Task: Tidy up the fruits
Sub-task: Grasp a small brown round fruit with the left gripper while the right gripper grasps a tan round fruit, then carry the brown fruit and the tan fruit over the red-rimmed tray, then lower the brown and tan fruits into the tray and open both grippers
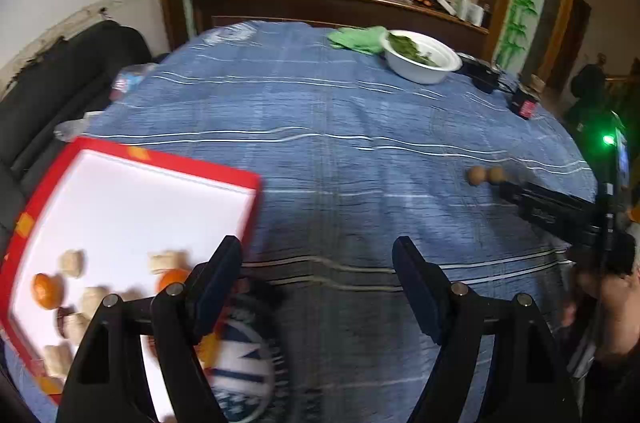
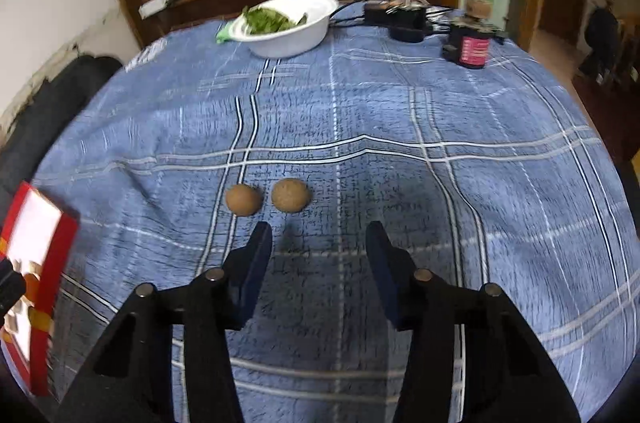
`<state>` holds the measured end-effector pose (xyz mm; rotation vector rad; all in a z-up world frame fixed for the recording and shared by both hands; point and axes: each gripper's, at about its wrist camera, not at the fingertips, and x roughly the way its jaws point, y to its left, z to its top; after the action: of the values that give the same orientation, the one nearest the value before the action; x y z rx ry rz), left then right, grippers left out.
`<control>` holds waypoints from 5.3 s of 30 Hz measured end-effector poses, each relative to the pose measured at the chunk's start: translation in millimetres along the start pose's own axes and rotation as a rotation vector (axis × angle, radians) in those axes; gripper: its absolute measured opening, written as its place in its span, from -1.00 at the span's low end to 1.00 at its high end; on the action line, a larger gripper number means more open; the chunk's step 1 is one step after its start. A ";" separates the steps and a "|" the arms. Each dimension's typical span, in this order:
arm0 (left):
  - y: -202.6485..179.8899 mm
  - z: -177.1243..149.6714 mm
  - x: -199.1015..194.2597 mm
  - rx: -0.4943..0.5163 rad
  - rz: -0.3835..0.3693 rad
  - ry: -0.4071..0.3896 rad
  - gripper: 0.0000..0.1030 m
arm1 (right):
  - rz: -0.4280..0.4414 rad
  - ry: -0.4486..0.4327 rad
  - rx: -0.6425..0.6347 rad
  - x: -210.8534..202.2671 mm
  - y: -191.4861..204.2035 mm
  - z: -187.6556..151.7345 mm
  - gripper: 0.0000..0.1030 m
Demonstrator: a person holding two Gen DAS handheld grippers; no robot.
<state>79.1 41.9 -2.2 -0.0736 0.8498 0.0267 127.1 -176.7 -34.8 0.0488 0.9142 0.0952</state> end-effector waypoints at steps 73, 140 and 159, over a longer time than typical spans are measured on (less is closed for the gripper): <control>-20.2 -72.8 -50.9 0.046 -0.061 0.000 -0.62 | 0.282 -0.074 -0.093 -91.3 92.2 -88.3 -0.52; 162.3 -53.1 -63.5 -0.258 0.222 -0.048 -0.63 | 0.490 -0.063 -0.319 -87.5 254.1 -67.5 -0.52; 188.2 -47.7 -54.8 -0.289 0.273 -0.049 -0.63 | 0.471 -0.035 -0.347 -64.5 285.2 -55.5 -0.52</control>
<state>-2.8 226.3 -2.7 -0.2271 0.7978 0.4068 26.5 100.5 5.9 -0.0574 0.8260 0.6865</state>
